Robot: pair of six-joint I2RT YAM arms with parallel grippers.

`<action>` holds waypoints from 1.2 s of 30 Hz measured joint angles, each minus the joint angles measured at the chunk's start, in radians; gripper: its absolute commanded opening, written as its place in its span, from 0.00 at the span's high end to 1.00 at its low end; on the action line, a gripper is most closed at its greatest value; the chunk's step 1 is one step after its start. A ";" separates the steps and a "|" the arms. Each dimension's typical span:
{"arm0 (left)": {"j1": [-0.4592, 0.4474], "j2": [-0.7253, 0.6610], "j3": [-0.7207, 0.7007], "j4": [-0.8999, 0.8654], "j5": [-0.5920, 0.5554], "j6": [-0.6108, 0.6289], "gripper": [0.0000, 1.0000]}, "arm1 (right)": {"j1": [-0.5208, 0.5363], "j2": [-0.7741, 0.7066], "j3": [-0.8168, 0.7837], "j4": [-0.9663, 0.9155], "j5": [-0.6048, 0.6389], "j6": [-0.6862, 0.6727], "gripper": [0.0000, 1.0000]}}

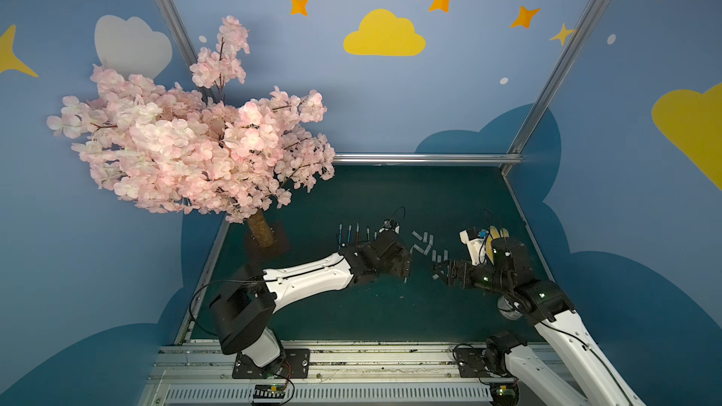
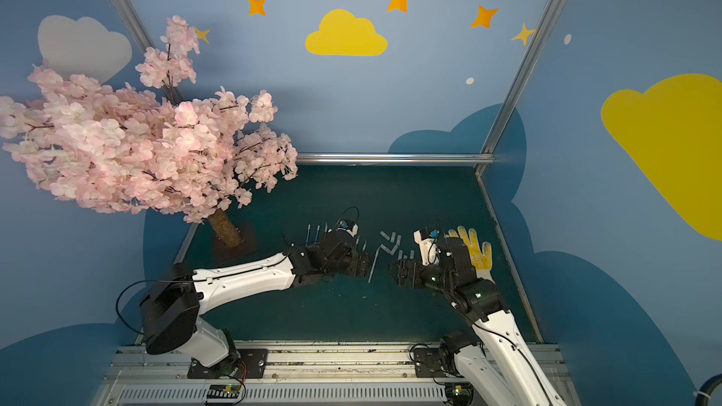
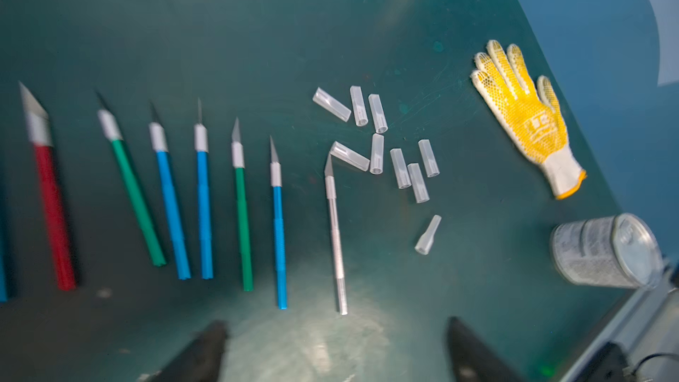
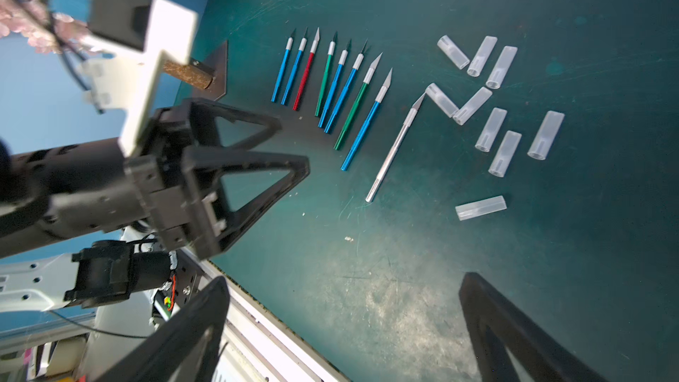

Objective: Remove protective caps from carving knives
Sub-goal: Reset both arms

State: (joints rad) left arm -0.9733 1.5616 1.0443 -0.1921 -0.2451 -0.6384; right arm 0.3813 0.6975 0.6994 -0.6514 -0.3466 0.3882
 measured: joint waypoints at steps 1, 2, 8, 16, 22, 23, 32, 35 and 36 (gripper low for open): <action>0.003 -0.024 -0.016 0.003 -0.014 0.011 0.00 | 0.000 0.008 0.003 0.005 0.011 0.000 0.02; 0.006 -0.041 -0.027 0.006 -0.023 0.019 0.00 | 0.000 0.015 0.006 0.011 0.022 0.000 0.02; 0.105 -0.201 -0.145 0.026 -0.060 0.090 0.00 | 0.000 0.089 0.040 0.065 0.125 -0.010 0.02; 0.361 -0.469 -0.372 0.075 -0.073 0.222 0.00 | -0.010 0.136 0.020 0.248 0.269 -0.039 0.02; 0.595 -0.621 -0.517 0.112 -0.074 0.305 0.00 | -0.033 0.242 0.013 0.354 0.380 -0.065 0.02; 0.636 -0.636 -0.536 0.121 -0.076 0.319 0.00 | -0.037 0.267 0.013 0.369 0.409 -0.072 0.02; 0.880 -0.602 -0.648 0.307 -0.019 0.410 0.00 | -0.079 0.392 -0.058 0.527 0.589 -0.150 0.02; 0.936 -0.562 -0.661 0.411 0.013 0.439 0.00 | -0.095 0.429 -0.087 0.586 0.607 -0.171 0.02; 0.943 -0.541 -0.666 0.445 0.019 0.451 0.00 | -0.100 0.443 -0.097 0.613 0.612 -0.180 0.02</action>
State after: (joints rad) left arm -0.0307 1.0210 0.3782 0.2531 -0.2256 -0.1871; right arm 0.2810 1.1404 0.6022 -0.0387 0.2657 0.2077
